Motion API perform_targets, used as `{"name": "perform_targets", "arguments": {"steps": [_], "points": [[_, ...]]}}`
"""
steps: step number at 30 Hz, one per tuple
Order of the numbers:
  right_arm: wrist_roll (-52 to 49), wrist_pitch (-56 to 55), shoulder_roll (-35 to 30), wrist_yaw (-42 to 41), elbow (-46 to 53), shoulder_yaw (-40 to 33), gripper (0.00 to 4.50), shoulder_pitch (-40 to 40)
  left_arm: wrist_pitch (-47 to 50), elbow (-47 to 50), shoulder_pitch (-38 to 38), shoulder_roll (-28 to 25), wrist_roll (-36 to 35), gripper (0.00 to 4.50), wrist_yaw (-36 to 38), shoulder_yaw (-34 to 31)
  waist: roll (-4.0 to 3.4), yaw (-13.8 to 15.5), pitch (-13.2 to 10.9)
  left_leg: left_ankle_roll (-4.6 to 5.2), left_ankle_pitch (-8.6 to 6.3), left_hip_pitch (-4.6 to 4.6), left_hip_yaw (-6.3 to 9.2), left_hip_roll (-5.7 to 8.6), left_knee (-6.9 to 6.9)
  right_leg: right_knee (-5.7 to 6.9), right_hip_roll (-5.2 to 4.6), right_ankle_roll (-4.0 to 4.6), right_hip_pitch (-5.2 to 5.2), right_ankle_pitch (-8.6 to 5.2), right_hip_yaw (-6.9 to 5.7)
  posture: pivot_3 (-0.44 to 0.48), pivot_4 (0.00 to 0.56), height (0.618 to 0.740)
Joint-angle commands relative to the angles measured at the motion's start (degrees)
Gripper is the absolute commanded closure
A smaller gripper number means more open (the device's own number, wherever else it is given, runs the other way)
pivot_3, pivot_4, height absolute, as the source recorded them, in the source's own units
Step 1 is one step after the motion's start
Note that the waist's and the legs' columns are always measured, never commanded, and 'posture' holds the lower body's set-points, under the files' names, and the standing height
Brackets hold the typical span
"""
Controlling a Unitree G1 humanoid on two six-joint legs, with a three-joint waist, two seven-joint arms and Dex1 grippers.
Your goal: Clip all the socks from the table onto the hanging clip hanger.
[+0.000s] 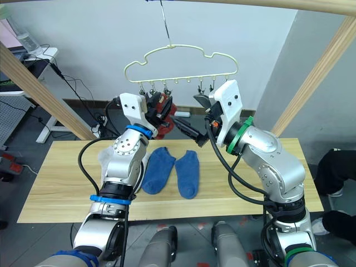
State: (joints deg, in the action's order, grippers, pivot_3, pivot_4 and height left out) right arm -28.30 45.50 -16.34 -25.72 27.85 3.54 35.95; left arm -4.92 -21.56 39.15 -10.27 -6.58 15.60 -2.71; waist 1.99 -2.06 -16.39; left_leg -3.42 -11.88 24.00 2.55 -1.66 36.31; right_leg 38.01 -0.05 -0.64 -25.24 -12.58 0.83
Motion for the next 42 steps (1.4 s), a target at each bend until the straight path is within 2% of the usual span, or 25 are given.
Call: {"name": "perform_targets", "arguments": {"steps": [1,16,42], "points": [[-1.3,-0.2,0.1,0.4,2.5,-0.7,0.00,1.4,-2.9,-2.1,2.6,0.0,0.5,2.55,-0.4,-0.6,0.00,0.0,0.0,0.00,0.00,0.00,0.01,0.00,0.00,0.01,0.00,0.00,0.00,0.00,-0.01,-0.092,0.240,0.740],[-1.7,0.6,0.2,1.5,2.7,-0.7,0.00,2.3,-7.5,-10.4,7.1,-0.1,1.7,2.55,-1.2,-0.9,0.01,-0.7,0.0,0.00,0.00,0.02,0.01,0.00,0.04,0.03,0.00,-0.01,0.00,0.01,-0.02,-0.104,0.241,0.740],[-2.1,0.7,-0.2,2.3,3.1,-0.6,0.00,1.9,-11.0,-17.8,11.6,-0.7,1.8,2.55,-1.2,-1.7,0.00,-1.2,0.0,0.00,0.00,0.02,0.00,0.00,0.05,0.04,0.00,-0.01,0.00,0.01,-0.01,-0.116,0.241,0.740]]}}
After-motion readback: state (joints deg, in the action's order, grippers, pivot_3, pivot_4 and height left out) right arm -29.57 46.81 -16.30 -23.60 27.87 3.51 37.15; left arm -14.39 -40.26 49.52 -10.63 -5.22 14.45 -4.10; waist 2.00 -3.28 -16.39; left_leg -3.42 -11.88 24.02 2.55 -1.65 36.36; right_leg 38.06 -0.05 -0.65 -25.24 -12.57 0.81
